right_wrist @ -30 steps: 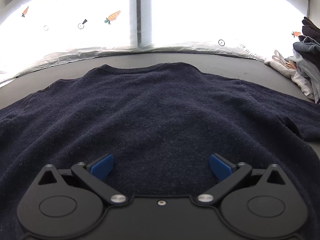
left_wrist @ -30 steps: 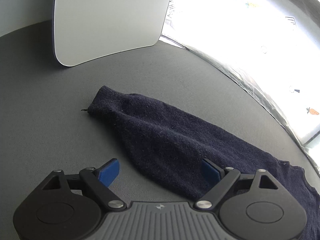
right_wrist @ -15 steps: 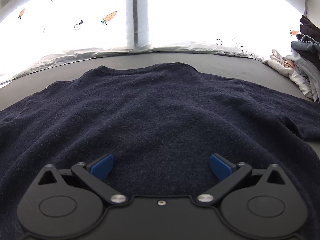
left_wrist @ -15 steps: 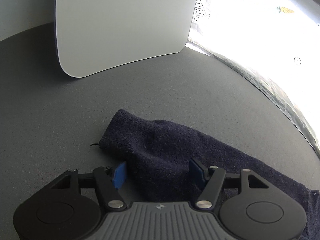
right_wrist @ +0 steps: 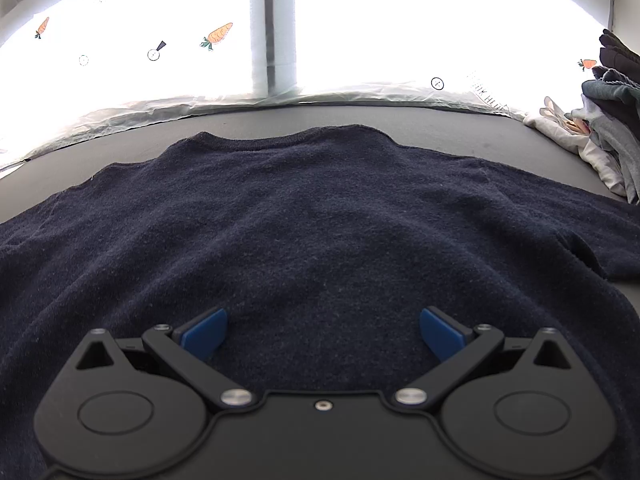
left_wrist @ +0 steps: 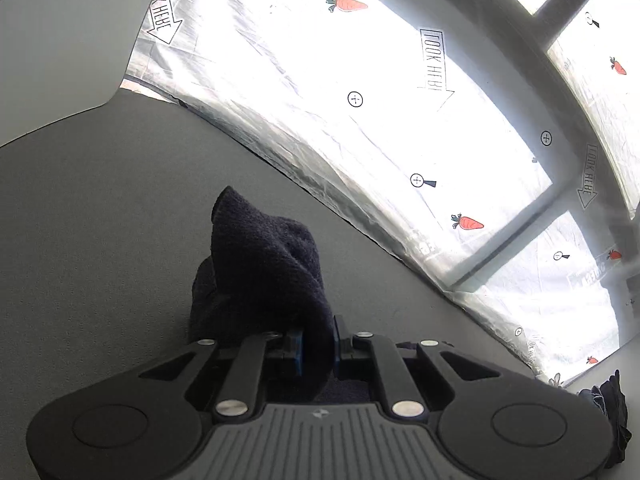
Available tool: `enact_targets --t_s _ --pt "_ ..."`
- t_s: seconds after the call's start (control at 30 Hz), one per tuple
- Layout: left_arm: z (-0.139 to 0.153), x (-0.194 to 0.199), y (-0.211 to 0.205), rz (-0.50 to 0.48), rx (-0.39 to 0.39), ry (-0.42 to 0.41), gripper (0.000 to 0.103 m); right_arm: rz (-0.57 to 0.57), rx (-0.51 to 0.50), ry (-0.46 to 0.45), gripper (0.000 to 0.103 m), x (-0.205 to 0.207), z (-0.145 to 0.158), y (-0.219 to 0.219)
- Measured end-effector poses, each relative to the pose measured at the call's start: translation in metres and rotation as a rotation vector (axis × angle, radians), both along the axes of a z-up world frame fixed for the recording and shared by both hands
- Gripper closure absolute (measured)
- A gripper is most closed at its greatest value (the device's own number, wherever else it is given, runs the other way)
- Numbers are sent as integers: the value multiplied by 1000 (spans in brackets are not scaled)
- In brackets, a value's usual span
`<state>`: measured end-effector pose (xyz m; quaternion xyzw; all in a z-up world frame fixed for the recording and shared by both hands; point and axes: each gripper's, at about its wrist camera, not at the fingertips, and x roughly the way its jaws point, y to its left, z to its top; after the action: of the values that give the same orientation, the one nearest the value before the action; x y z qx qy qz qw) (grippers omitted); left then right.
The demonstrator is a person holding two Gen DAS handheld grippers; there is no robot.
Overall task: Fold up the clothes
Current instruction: 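Fold the sleeve onto the sweater body with the left gripper while the right gripper grasps the side edge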
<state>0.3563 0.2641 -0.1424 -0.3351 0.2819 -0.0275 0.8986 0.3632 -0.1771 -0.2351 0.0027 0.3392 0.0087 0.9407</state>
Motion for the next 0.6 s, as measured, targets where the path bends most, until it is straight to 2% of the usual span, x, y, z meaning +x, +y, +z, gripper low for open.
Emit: enact_targets --t_s 0.07,0.1,0.13,0.2,0.27,0.33,0.4,0.43,0.47,0.5,0.53,0.57,0.6 --pt "-3 3 -23 -78 -43 -17 71 0 1 1 0 0 0 0" --pt "-5 3 -28 -90 -46 -13 62 0 2 1 0 0 0 0" --pt "-7 3 -30 -92 -43 -4 56 0 3 3 0 1 1 0" --pt "-11 2 -34 -94 -36 14 55 2 3 13 0 2 2 0" --pt "-19 0 -32 -52 -42 53 52 4 1 31 0 5 3 0" --pt "-27 2 -28 4 13 124 48 8 1 77 0 11 7 0" --pt "-35 8 -27 48 156 229 48 8 8 142 0 20 14 1" --pt "-40 9 -28 60 220 273 48 -4 35 144 2 22 19 0" --pt "-45 10 -29 68 262 312 48 -20 67 138 16 23 24 -1" --pt "-51 8 -27 74 267 353 46 -35 100 133 33 25 30 -2" --pt "-58 3 -21 82 254 401 40 -48 172 118 37 25 37 -5" --pt "-65 -1 -17 97 230 443 39 -57 255 99 39 26 43 -7" --pt "-70 -4 -15 117 207 449 38 -54 332 92 42 29 46 -6"
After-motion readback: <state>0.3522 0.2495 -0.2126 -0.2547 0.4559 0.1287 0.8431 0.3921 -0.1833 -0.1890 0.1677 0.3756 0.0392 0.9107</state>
